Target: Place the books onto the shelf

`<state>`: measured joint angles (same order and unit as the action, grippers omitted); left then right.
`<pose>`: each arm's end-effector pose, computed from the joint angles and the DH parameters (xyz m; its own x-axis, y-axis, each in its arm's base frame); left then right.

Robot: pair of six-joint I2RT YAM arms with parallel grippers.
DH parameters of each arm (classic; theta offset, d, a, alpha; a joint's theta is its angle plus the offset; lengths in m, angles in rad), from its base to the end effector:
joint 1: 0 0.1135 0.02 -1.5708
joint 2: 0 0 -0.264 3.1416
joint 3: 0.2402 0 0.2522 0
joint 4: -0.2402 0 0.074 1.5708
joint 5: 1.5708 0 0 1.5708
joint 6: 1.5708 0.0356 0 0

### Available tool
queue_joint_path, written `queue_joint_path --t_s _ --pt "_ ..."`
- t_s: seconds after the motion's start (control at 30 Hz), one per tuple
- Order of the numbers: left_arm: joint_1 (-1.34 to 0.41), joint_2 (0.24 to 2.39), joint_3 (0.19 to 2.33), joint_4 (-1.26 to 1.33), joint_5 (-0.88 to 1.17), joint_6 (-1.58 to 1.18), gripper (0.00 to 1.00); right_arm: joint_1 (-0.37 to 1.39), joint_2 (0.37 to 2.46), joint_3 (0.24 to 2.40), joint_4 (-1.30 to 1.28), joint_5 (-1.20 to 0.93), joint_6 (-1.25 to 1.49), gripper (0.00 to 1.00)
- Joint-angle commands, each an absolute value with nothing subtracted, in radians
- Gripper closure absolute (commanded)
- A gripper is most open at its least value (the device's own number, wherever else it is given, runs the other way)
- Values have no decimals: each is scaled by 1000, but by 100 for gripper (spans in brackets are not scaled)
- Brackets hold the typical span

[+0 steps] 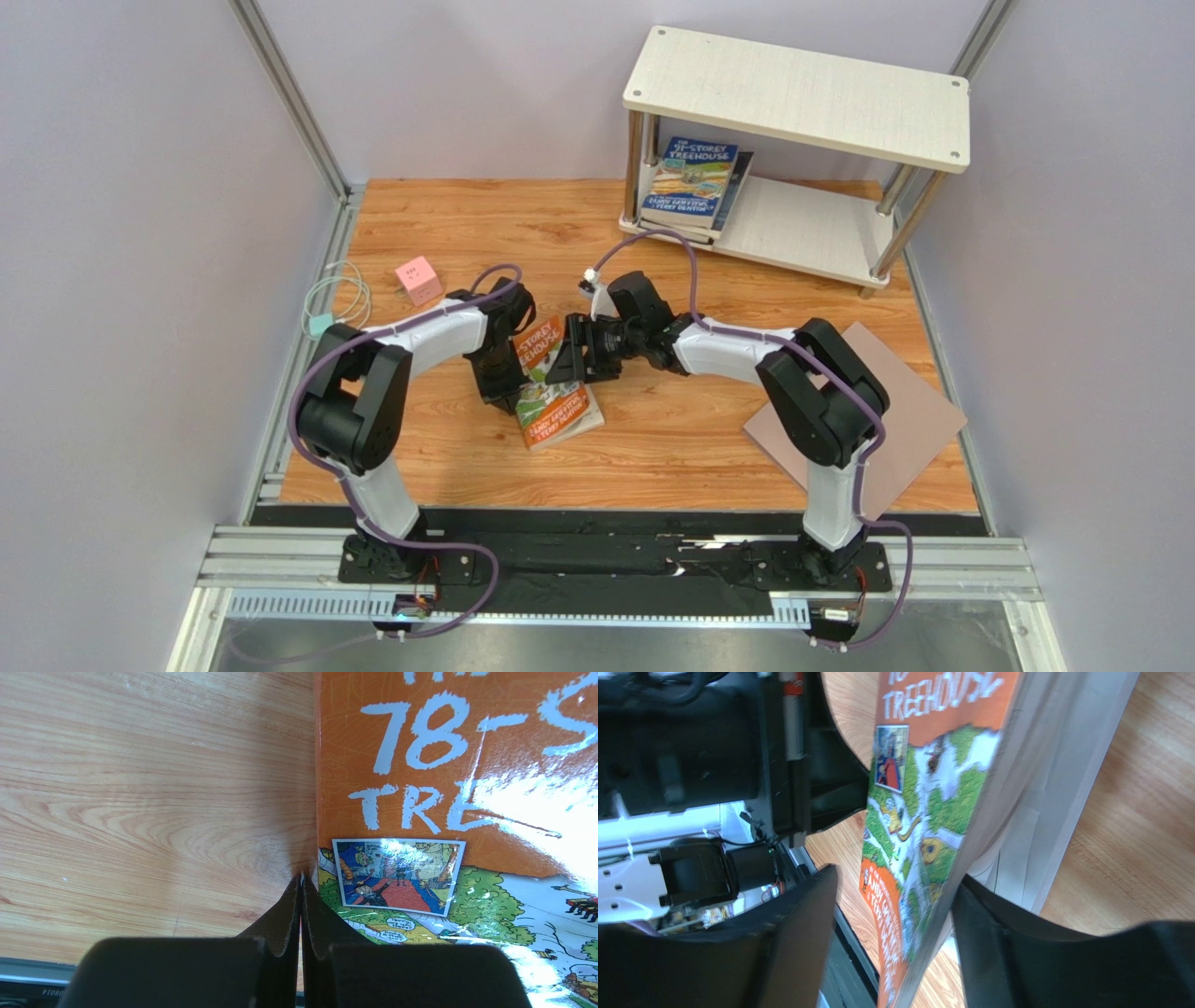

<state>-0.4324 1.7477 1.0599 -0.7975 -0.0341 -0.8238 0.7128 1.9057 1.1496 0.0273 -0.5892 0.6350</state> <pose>0.2758 -0.1259 0.1550 -0.9200 -0.3830 -0.0829 -0.3810 0.9237 -0.0396 0.2923 0.2788 0.1694 -0.9142 -0.1383 -0.3810 -0.3913 0.5465 0.7404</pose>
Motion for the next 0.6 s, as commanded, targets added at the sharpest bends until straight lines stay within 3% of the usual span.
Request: queue_joint_path --t_s 0.0,0.03,0.13,0.27,0.47,0.57 --pt "-449 1781 1088 -695 -26 -827 100 730 1942 1233 3 -621 647 50" --pt "-449 1778 1089 -693 -29 -824 100 730 1947 1236 -23 -623 646 67" --pt "-449 1755 1088 -695 -46 -793 100 730 1936 1233 -11 -621 641 95" --pt "-449 1660 1098 -758 -129 -755 77 724 1907 1235 -9 -603 630 99" --pt "-448 1468 1118 -813 -212 -710 60 687 1836 1261 20 -623 634 100" --pt "-448 1402 1124 -808 -210 -695 59 664 1783 1284 18 -646 630 100"
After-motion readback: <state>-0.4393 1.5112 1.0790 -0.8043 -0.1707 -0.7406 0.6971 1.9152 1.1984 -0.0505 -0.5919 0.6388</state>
